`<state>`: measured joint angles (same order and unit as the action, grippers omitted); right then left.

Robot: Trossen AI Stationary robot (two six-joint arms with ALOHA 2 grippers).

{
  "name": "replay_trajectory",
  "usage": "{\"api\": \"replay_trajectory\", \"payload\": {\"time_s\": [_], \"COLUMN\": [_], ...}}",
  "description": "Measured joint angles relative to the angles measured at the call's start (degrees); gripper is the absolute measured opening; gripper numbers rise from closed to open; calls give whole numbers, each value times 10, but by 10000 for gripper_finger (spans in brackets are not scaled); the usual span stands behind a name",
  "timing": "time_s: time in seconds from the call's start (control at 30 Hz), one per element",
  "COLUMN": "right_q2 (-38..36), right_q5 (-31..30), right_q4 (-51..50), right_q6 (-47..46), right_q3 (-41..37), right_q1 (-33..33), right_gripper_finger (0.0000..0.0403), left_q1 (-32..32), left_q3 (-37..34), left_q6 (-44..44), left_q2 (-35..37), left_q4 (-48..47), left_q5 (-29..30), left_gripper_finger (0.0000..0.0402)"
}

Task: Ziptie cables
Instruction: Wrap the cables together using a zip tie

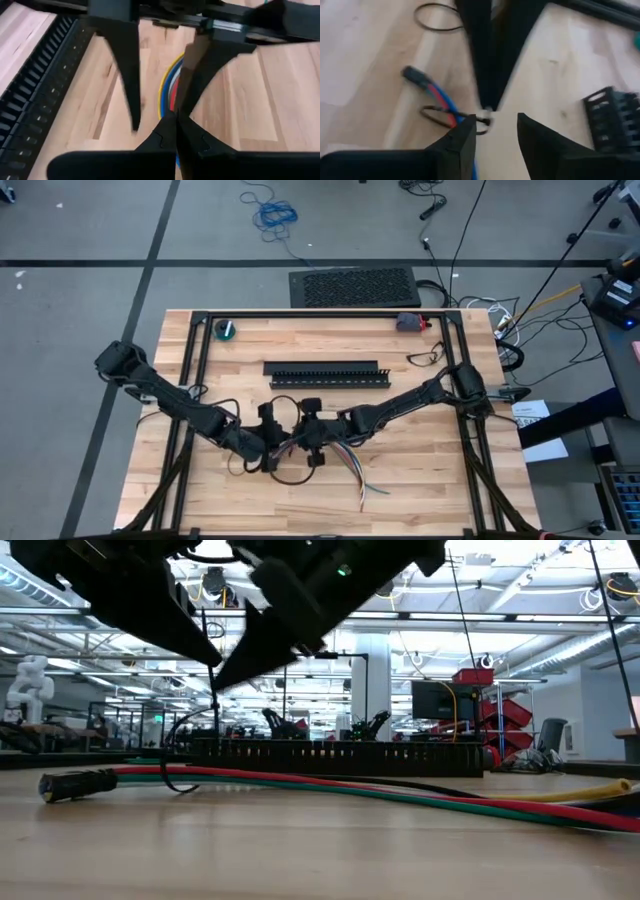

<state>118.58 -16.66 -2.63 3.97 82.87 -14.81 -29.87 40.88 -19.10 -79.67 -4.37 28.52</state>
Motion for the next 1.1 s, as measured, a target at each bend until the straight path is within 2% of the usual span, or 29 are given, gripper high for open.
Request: {"api": "replay_trajectory", "payload": {"time_s": [0.2,0.47,0.87,1.1], "right_q2": [9,10,8,16], "right_q5": [6,5,6,-2], "right_q4": [38,28,-15,-166], "right_q6": [8,8,28,41], "right_q3": [0,0,4,-5], "right_q1": [0,2,11,14], "right_gripper_finger": [93,9,0,1], "left_q1": [-2,-3,-10,-26], "left_q3": [0,0,0,3], "left_q6": [0,-5,-31,-47], "left_q2": [1,4,24,50], "left_q4": [1,1,-13,-32], "left_q5": [-4,1,22,11], "left_gripper_finger": [0,0,1,47]}}
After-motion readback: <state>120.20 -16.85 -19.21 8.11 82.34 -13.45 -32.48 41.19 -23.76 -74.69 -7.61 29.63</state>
